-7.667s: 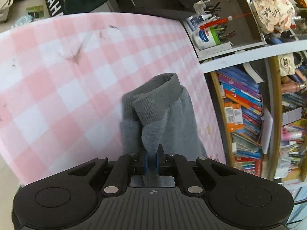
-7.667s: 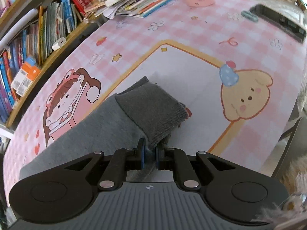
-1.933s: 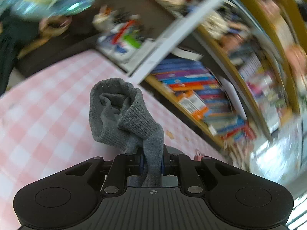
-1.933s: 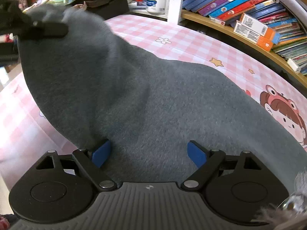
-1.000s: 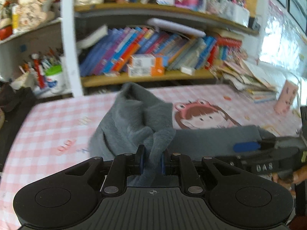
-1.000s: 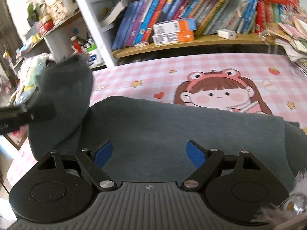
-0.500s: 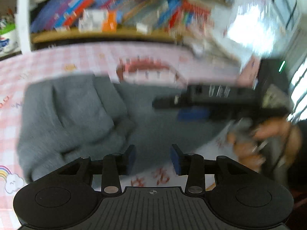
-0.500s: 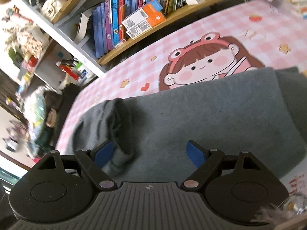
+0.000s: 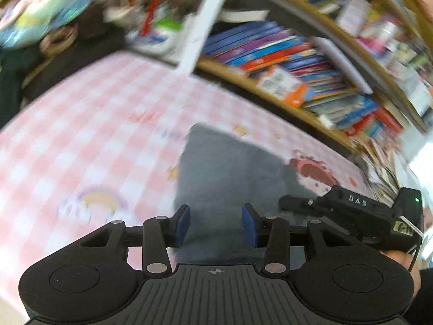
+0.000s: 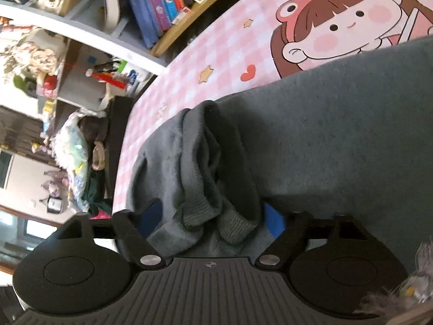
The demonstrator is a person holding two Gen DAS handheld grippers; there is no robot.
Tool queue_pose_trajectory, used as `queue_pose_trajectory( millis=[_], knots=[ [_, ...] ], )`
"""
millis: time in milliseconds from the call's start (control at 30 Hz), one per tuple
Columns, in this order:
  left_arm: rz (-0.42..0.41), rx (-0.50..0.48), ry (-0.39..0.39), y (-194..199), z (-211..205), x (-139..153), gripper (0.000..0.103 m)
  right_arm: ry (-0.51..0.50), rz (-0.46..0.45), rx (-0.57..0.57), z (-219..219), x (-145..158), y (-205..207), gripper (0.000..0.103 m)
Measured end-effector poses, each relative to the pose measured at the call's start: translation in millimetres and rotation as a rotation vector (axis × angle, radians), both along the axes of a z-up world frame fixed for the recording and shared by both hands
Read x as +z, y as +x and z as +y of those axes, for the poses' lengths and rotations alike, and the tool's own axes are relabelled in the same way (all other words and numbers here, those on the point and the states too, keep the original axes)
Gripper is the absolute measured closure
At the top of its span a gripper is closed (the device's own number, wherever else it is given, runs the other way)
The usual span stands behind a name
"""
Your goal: Fold clothes
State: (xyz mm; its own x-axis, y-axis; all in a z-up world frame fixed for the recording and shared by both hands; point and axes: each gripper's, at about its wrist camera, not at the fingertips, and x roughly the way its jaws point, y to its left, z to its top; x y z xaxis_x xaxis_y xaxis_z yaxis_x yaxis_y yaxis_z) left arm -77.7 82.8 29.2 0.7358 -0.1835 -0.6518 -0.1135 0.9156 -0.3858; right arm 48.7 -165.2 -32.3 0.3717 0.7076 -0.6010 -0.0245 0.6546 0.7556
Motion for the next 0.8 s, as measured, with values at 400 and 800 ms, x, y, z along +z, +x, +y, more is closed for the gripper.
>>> queue_pose_trajectory(
  millis=[400, 800],
  knots=[
    [0.017, 0.078, -0.026, 2.9, 19.2, -7.0, 0.061, -0.055, -0.07, -0.048, -13.5, 11.8, -24.0, 0.081],
    [-0.026, 0.014, 0.009, 4.0, 11.5, -0.5, 0.061, -0.035, -0.191, -0.066, -17.2, 30.6, -37.6, 0.082]
  ],
)
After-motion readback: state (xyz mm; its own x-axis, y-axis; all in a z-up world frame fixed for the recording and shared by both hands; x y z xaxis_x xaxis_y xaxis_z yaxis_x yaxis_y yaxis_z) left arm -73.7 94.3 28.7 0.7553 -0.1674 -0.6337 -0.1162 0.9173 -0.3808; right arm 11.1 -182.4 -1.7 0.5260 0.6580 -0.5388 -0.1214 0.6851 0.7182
